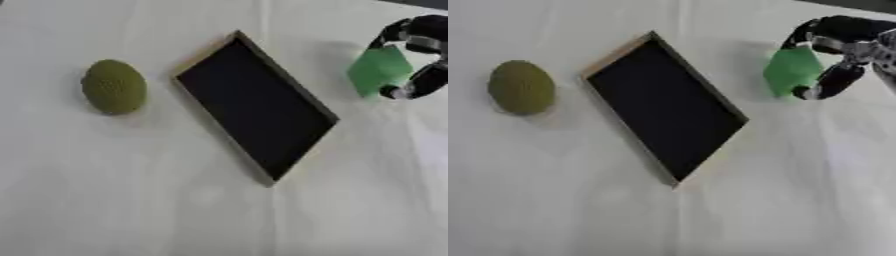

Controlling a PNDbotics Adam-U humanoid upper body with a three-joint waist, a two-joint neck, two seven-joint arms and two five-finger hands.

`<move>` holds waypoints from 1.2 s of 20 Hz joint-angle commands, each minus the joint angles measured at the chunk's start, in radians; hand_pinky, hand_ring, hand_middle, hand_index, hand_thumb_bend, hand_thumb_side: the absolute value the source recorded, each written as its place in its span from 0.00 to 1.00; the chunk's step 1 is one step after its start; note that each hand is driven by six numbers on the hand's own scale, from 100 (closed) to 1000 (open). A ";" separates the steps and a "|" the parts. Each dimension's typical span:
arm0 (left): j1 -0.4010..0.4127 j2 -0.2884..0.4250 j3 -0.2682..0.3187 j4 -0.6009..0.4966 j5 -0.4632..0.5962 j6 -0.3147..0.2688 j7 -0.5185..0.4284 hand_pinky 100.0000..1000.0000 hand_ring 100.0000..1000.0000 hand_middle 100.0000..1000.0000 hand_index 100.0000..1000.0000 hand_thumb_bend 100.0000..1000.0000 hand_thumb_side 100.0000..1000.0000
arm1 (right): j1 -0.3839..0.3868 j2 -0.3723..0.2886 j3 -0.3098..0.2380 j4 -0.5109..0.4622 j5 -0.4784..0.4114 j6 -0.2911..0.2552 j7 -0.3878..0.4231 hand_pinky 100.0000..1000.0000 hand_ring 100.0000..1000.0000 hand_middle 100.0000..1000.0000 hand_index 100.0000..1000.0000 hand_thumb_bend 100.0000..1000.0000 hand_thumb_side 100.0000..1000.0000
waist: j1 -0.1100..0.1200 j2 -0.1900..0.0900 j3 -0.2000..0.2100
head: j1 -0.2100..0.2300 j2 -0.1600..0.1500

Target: Pick up objects on the table and place them in the box.

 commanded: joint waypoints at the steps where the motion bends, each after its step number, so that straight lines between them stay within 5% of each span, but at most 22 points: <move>1: -0.004 0.027 0.004 -0.017 0.004 0.000 -0.003 0.82 0.81 0.75 0.85 0.08 0.80 | -0.014 -0.027 -0.018 -0.011 -0.009 0.008 -0.013 0.82 0.79 0.57 0.66 0.17 0.00 | 0.007 -0.028 -0.006 | 0.002 -0.006; 13: 0.001 0.025 0.005 -0.017 0.006 0.002 -0.005 0.82 0.81 0.75 0.85 0.08 0.80 | 0.041 -0.066 -0.054 -0.177 -0.037 0.028 -0.053 0.80 0.72 0.52 0.61 0.08 0.00 | 0.007 -0.042 -0.016 | 0.008 0.005; 24: -0.001 0.025 -0.001 -0.017 0.013 0.005 -0.013 0.82 0.81 0.75 0.85 0.09 0.82 | 0.077 -0.107 -0.028 -0.472 -0.057 0.018 0.027 0.78 0.70 0.54 0.62 0.17 0.00 | 0.008 -0.063 -0.026 | 0.002 0.015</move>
